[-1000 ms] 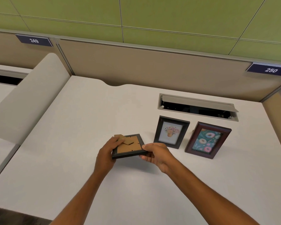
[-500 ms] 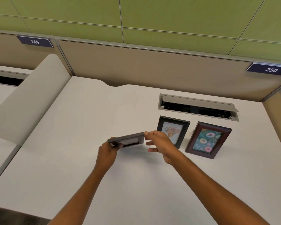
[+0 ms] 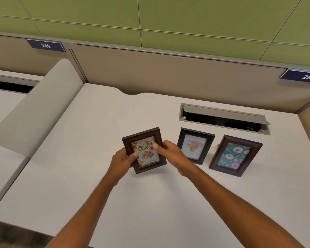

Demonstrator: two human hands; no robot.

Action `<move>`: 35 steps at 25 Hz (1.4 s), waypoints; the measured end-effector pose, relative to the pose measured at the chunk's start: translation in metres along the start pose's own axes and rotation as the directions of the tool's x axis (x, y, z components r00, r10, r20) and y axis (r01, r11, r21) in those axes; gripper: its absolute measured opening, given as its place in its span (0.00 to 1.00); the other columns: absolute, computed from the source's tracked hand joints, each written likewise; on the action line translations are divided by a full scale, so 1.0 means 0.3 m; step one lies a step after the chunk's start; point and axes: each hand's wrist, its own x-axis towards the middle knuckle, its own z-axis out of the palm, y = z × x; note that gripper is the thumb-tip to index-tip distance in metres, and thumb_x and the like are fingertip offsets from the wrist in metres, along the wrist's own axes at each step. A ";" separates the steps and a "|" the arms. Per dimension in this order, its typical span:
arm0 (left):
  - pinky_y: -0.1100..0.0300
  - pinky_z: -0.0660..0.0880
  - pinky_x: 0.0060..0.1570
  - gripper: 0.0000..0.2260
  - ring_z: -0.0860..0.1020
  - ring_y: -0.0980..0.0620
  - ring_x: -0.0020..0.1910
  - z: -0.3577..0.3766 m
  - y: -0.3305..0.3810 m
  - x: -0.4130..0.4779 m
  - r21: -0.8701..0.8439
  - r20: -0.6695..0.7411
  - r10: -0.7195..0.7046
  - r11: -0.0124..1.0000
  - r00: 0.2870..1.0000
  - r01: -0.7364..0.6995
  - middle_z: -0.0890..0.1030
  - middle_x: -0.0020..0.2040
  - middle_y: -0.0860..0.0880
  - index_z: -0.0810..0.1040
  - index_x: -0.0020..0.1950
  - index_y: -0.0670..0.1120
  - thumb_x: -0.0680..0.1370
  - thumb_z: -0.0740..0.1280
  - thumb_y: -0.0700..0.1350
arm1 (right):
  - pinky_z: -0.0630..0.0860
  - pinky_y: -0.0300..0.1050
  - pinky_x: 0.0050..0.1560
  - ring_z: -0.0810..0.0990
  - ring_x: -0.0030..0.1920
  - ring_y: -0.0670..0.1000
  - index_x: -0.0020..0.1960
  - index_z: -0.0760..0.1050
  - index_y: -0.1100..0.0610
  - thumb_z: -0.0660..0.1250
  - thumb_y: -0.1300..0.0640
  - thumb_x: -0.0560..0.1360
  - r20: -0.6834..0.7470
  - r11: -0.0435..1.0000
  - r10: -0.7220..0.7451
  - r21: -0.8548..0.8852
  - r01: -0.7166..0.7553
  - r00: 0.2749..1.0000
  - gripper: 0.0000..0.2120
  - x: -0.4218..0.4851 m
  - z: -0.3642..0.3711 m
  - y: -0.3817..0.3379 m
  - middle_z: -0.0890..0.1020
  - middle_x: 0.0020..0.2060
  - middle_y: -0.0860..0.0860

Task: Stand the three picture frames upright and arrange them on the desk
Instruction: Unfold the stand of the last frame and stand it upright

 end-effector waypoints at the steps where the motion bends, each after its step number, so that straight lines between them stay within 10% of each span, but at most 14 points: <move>1: 0.43 0.86 0.62 0.11 0.87 0.46 0.63 -0.003 0.007 0.003 0.015 0.003 0.004 1.000 1.000 -0.004 0.89 0.64 0.51 0.82 0.68 0.53 0.86 0.71 0.46 | 0.82 0.31 0.43 0.89 0.52 0.40 0.62 0.82 0.50 0.73 0.38 0.80 0.006 1.000 0.002 -0.001 -0.002 1.000 0.19 0.007 0.005 -0.001 0.90 0.54 0.45; 10: 0.53 0.80 0.60 0.12 0.84 0.48 0.63 -0.013 0.039 0.066 0.220 -0.072 0.095 0.973 0.993 -0.077 0.86 0.64 0.48 0.83 0.68 0.51 0.85 0.72 0.49 | 0.81 0.27 0.40 0.89 0.50 0.38 0.56 0.85 0.44 0.74 0.42 0.80 -0.006 0.997 0.024 0.071 -0.024 1.000 0.09 0.047 0.032 -0.007 0.91 0.49 0.39; 20: 0.53 0.83 0.63 0.10 0.86 0.54 0.63 -0.019 0.020 0.159 0.066 0.059 0.039 0.997 0.997 -0.043 0.88 0.62 0.55 0.81 0.68 0.56 0.87 0.68 0.47 | 0.81 0.29 0.42 0.89 0.51 0.38 0.58 0.85 0.46 0.75 0.48 0.81 -0.055 0.998 0.049 0.035 -0.047 0.997 0.07 0.098 0.039 0.003 0.91 0.51 0.41; 28: 0.58 0.82 0.62 0.14 0.86 0.52 0.64 -0.007 0.005 0.234 -0.090 0.143 -0.001 0.996 0.990 0.014 0.88 0.66 0.51 0.80 0.73 0.48 0.88 0.67 0.45 | 0.80 0.42 0.60 0.88 0.55 0.42 0.57 0.84 0.41 0.62 0.20 0.71 -0.110 0.995 0.078 0.063 -0.071 0.991 0.30 0.146 0.031 -0.021 0.90 0.51 0.40; 35: 0.65 0.84 0.54 0.13 0.87 0.56 0.60 0.008 -0.012 0.283 -0.134 0.127 -0.027 0.990 0.992 0.044 0.88 0.63 0.54 0.80 0.72 0.48 0.88 0.67 0.44 | 0.73 0.49 0.72 0.83 0.57 0.40 0.54 0.80 0.36 0.50 0.24 0.81 -0.107 0.991 0.110 0.090 -0.101 0.988 0.25 0.196 0.041 -0.032 0.86 0.52 0.38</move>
